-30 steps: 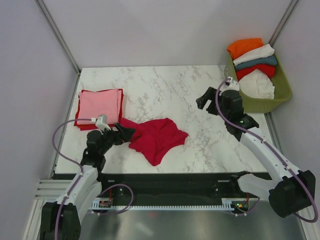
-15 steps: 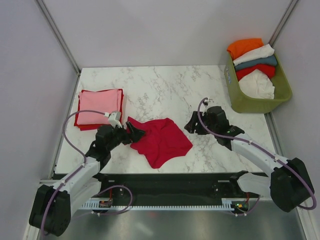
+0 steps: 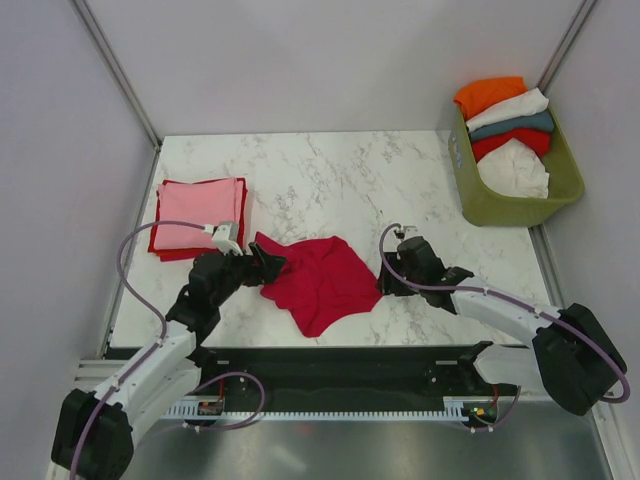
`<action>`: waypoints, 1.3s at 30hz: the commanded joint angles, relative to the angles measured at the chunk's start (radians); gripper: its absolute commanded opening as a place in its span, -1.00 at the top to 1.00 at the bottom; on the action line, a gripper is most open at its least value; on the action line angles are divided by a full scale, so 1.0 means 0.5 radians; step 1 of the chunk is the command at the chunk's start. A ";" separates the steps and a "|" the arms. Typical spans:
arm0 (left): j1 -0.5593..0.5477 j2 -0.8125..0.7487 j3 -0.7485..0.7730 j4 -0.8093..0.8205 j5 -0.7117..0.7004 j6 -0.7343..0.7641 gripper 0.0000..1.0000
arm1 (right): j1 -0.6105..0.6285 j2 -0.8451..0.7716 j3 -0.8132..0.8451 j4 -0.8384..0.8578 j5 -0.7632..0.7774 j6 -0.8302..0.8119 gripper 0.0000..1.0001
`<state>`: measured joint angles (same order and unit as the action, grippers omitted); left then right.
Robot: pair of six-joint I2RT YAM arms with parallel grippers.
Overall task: Fold and stack the t-shirts
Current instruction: Move the tshirt to the center of the board
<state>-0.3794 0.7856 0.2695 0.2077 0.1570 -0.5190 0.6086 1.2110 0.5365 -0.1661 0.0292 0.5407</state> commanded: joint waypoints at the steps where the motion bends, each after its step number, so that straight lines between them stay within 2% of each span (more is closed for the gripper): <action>1: -0.008 -0.169 0.023 -0.010 -0.127 0.087 -0.64 | 0.028 -0.001 -0.027 0.025 0.064 0.017 -0.12; 12: -0.008 -0.344 0.019 -0.099 -0.179 0.093 -0.64 | 0.080 0.213 -0.018 0.148 0.073 0.011 -0.05; 15: -0.008 -0.369 0.013 -0.109 -0.173 0.102 -0.64 | 0.080 0.275 0.013 0.157 0.086 -0.008 0.09; 18: -0.008 -0.378 0.013 -0.109 -0.173 0.102 -0.64 | 0.080 0.281 0.034 0.164 0.098 -0.017 0.46; 19: -0.008 -0.372 0.013 -0.106 -0.173 0.102 -0.64 | 0.077 0.241 0.041 0.154 0.122 -0.014 0.73; 21: -0.011 -0.360 0.019 -0.106 -0.161 0.099 -0.64 | 0.080 0.168 0.044 0.106 0.282 -0.002 1.00; 26: -0.011 -0.335 0.032 -0.115 -0.160 0.099 -0.64 | 0.068 -0.240 0.111 -0.060 0.747 -0.001 1.00; 30: -0.011 -0.313 0.044 -0.127 -0.170 0.096 -0.64 | 0.056 -0.534 0.197 -0.195 0.950 -0.029 1.00; 32: -0.011 -0.289 0.053 -0.136 -0.167 0.090 -0.64 | 0.056 -0.596 0.197 -0.202 0.951 -0.026 1.00; 36: -0.014 -0.252 0.062 -0.142 -0.173 0.090 -0.65 | 0.053 -0.575 0.169 -0.205 0.810 -0.029 0.74; 37: -0.014 -0.231 0.065 -0.142 -0.170 0.090 -0.65 | 0.056 -0.560 0.160 -0.205 0.752 -0.035 0.64; 39: -0.020 -0.206 0.078 -0.142 -0.157 0.090 -0.65 | 0.056 -0.517 0.130 -0.205 0.718 -0.044 0.28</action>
<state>-0.3828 0.6678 0.2695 0.1299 0.0803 -0.5068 0.6373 0.9287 0.6109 -0.2481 0.4118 0.5343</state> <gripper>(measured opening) 0.823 0.303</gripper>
